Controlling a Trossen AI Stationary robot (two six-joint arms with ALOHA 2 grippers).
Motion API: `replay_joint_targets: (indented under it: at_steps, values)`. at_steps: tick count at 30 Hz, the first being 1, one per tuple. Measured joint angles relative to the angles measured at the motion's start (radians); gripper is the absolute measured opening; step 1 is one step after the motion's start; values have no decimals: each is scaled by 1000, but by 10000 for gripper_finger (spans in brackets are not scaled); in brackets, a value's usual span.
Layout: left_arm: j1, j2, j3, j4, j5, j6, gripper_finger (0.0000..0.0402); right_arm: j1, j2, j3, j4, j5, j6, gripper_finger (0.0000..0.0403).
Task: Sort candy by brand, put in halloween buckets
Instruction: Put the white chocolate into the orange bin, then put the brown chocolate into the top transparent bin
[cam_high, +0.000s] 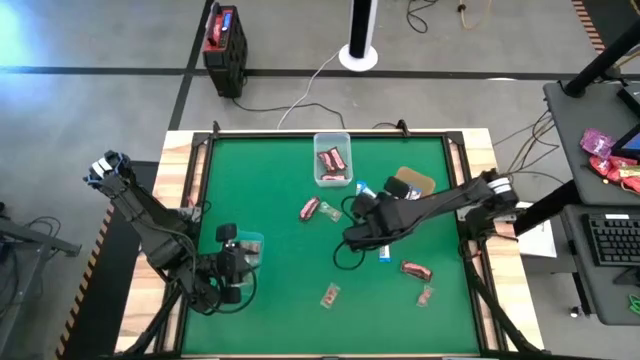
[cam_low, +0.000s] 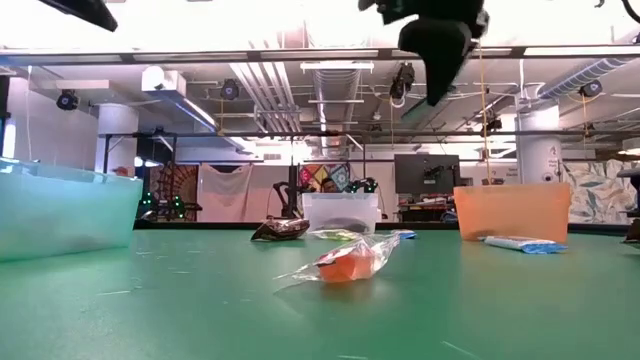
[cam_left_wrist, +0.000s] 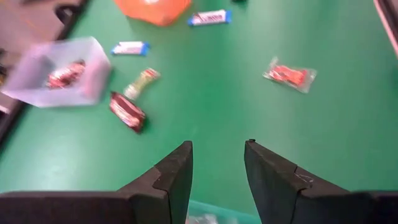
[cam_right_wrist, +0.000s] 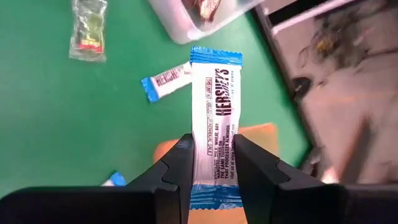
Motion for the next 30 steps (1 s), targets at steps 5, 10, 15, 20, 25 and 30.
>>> replay_joint_targets:
  at_steps: [5,10,15,20,25,30]
  values:
    - [0,0,0,19,-59,48,129,-50,-104,-201,2,-6,87,91]
    - [1,2,-2,30,-55,79,129,-74,-249,-474,191,-6,17,91]
    - [21,2,-3,95,18,207,129,-84,-420,-699,420,-16,-9,91]
    - [91,2,-3,171,18,336,129,-84,-567,-820,465,-16,81,96]
    - [195,2,-5,198,18,403,129,-113,-675,-873,494,-58,210,124]
    - [267,2,-18,231,94,458,129,-130,-716,-875,505,-82,325,166]
